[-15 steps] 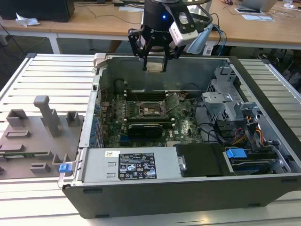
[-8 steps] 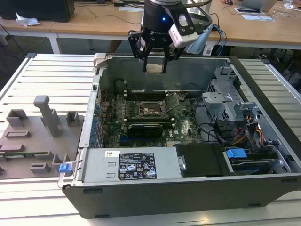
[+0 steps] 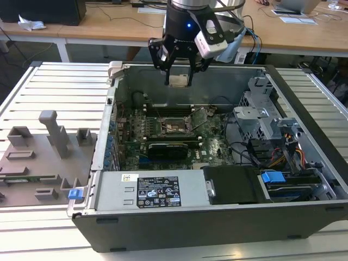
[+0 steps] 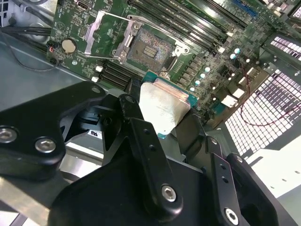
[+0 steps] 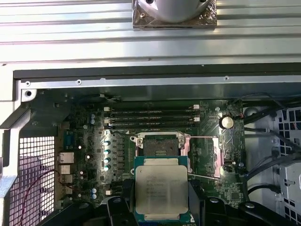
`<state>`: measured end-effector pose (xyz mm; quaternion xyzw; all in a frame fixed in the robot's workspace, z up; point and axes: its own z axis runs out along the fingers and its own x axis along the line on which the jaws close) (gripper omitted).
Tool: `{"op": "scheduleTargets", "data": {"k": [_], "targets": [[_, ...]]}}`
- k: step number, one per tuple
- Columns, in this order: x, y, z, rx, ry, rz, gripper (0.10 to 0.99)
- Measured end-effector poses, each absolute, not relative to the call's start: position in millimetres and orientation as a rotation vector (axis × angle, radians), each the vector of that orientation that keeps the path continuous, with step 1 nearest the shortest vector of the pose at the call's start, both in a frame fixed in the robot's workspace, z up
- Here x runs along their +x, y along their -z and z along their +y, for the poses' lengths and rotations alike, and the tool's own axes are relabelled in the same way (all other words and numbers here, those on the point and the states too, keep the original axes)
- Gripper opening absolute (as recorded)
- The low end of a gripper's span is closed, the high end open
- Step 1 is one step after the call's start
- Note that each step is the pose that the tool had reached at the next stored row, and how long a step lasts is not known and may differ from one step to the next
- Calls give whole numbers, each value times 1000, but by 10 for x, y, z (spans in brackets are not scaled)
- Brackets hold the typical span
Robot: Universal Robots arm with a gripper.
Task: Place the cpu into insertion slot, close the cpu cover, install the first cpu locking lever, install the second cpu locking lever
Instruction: 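Place the cpu into insertion slot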
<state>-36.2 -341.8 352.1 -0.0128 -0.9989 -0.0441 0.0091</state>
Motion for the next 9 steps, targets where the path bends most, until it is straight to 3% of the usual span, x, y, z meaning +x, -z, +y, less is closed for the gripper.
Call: {"op": "scheduleTargets", "data": {"k": [9], "targets": [[-343, -3409, -3416, -40, 136, -3120, 545]]}}
